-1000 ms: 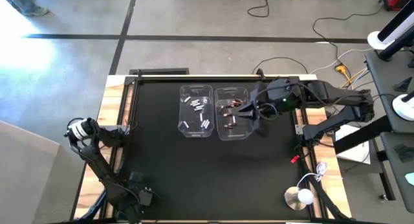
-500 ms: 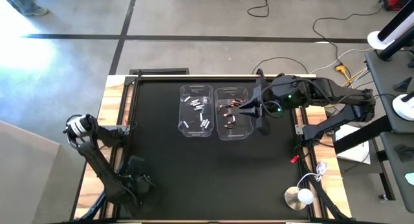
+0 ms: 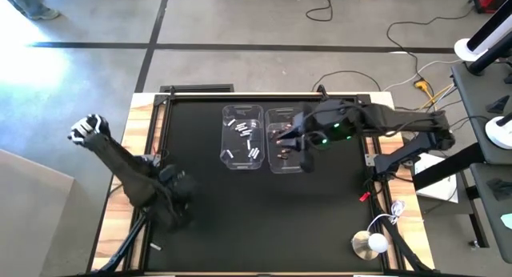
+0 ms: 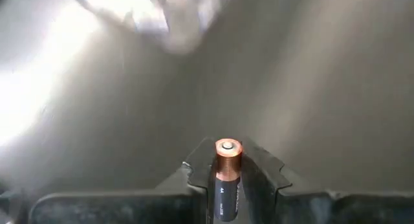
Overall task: Sort batteries
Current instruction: Put the black battery into the right transparent bin
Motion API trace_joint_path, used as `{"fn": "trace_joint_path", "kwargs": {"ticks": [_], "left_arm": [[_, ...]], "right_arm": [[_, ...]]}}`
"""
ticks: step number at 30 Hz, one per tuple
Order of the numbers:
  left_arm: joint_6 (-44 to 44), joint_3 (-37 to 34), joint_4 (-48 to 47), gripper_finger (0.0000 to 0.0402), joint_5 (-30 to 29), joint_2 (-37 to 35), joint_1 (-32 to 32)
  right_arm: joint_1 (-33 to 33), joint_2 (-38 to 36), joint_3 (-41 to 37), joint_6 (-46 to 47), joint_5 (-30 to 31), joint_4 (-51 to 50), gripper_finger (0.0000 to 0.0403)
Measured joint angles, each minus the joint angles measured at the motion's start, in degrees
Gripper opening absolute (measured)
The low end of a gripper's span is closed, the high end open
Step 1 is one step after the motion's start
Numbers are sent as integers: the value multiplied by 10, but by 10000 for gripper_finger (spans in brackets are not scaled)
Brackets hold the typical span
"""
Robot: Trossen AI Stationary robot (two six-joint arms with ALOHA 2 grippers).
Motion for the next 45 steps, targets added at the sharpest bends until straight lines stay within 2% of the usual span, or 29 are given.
{"fn": "trace_joint_path", "kwargs": {"ticks": [4,6,9,11,15,18,21,25,35,40,45], "left_arm": [[-86,-3,74,36,-157,-58,30],[-94,-7,134,36,-237,-76,37],[-66,-13,233,36,-328,-88,44],[-4,-13,309,36,-359,-90,48],[184,-13,498,36,-364,-85,63],[325,-13,642,36,-332,-72,74],[391,-13,722,36,-317,-60,80],[416,-13,756,36,-317,-50,91],[455,-13,850,36,-281,-37,104],[455,-13,848,36,-273,-38,105],[457,-13,862,36,-273,-38,111]], "right_arm": [[24,42,-1,1,-11,27,113],[34,64,-1,12,-13,45,130],[45,97,-1,32,-13,85,155],[49,120,-1,54,-14,119,170],[51,158,-1,100,-37,166,187],[51,173,-1,117,-62,197,189],[52,177,-1,132,-79,242,185],[52,175,-1,143,-81,287,176],[51,174,-1,135,-68,300,159],[51,160,-1,112,-35,283,171],[48,148,-1,108,-25,311,186]]}}
